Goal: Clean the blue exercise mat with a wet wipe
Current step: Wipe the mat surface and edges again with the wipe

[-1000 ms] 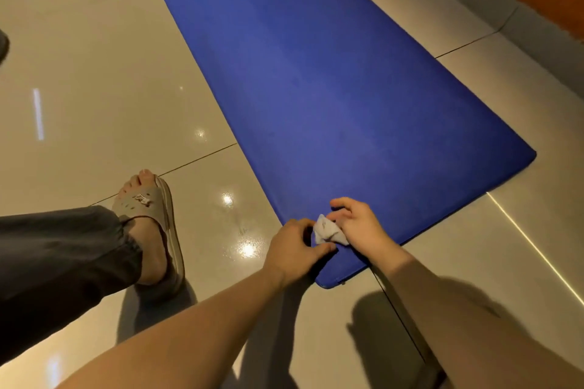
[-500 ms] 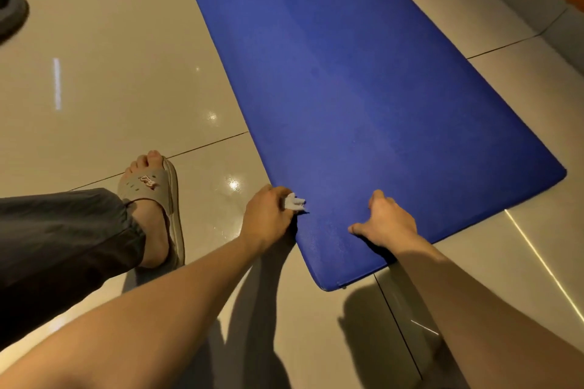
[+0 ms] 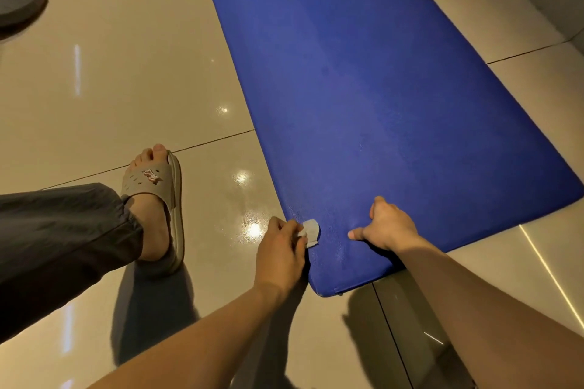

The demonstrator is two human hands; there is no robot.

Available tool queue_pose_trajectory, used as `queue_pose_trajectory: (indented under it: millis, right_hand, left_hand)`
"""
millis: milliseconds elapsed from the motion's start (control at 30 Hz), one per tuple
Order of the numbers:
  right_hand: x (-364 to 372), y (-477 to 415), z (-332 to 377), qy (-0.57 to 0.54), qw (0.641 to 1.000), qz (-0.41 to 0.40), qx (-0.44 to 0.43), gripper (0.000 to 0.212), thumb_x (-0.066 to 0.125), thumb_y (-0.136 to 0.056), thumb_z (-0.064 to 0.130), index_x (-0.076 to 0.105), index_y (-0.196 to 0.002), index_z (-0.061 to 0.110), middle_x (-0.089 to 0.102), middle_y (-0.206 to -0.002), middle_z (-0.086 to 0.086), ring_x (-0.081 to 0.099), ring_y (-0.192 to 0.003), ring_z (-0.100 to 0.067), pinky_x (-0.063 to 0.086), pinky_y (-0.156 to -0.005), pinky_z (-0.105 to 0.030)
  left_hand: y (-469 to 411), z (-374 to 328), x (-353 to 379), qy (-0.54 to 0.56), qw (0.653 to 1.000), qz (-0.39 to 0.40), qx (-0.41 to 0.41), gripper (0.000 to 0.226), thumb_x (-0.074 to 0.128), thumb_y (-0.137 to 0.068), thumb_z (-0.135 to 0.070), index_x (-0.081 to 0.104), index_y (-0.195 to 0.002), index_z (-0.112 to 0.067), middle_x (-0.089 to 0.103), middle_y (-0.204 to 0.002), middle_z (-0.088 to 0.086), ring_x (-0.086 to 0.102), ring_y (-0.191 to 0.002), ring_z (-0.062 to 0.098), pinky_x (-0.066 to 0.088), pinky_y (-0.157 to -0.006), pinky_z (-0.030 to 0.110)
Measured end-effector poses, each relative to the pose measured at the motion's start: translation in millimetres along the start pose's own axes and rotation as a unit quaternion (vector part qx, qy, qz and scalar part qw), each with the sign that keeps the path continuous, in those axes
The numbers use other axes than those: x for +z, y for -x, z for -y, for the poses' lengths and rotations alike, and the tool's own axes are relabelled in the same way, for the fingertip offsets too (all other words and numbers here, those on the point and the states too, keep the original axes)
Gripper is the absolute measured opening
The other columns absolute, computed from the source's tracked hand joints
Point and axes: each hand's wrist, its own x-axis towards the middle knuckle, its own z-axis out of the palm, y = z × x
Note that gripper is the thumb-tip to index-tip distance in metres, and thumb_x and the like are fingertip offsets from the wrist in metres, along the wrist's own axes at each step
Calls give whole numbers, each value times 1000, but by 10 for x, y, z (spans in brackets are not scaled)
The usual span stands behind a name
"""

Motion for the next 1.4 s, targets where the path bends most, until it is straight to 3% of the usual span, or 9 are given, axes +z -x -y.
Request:
queue_pose_trajectory:
  millis: [133,267,500,567,667,833,967,1267,1400]
  right_hand:
    - [20,-29,12,5,1000,1,2,76,87,-72,51,46,-121,11,56,-126,-11,58,-112,-32,49,-83,-38]
    - [24,-76,44,13,1000,-4,15,78,88,-71,49,45,-123,9,58,-125,-11,59,-111,-33,47,-78,-36]
    - [-51,-35,68,148,988,-40,13,94,79,-63,75,43,-124,13,57,-124,-9,58,-111,-30,47,-84,-40]
    - [-111,-24,48,271,959,-87,11,120,63,-52,96,36,-135,13,47,-131,-12,48,-122,-31,42,-98,-46]
    - [-103,-55,-26,283,955,-88,14,153,48,-48,105,3,-158,9,17,-159,-22,20,-147,-41,29,-111,-62]
    - [-50,-111,-99,242,970,-38,3,156,43,-53,104,-25,-155,8,-18,-164,-24,-9,-153,-45,25,-117,-62]
    - [-37,-137,-102,242,969,-40,-1,156,44,-54,103,-26,-155,7,-19,-164,-25,-10,-152,-46,25,-116,-62]
    - [-37,-127,-93,232,972,-26,-9,157,47,-54,102,-27,-154,5,-22,-162,-27,-13,-151,-49,21,-116,-66]
    - [-27,-153,-79,226,974,-25,-6,157,52,-56,99,-27,-154,5,-22,-162,-27,-14,-150,-49,21,-115,-67]
  left_hand:
    - [-202,-23,-40,3,999,-21,-40,11,57,-102,-28,64,-97,-20,53,-94,-7,54,-78,12,37,-72,20]
    - [-682,-95,-181,159,963,-112,-189,13,64,-99,-21,65,-88,-13,62,-76,-7,58,-67,8,39,-52,9]
    - [-459,65,-93,159,977,-24,-138,13,65,-99,-27,66,-87,-22,68,-82,-10,63,-72,8,49,-66,18]
    - [-186,76,14,133,985,21,-107,14,67,-96,-27,63,-82,-24,67,-77,-11,59,-67,5,48,-64,22]
    - [16,63,134,142,981,29,-129,16,68,-94,-28,60,-81,-23,66,-75,-9,59,-66,7,50,-65,27]
    - [-341,-102,53,174,971,-61,-153,14,63,-96,-21,60,-83,-16,66,-78,-7,61,-71,6,42,-63,14]
    - [-1121,-87,-252,102,981,-114,-116,13,64,-95,-17,57,-85,-15,60,-78,-2,54,-71,18,37,-63,22]
    - [-320,-33,-41,-62,979,109,159,12,57,-98,-20,68,-99,-15,63,-97,4,61,-85,27,42,-73,30]
    - [-549,-4,-77,-121,962,107,220,15,61,-91,-16,63,-105,-11,60,-104,11,60,-86,33,46,-72,35]
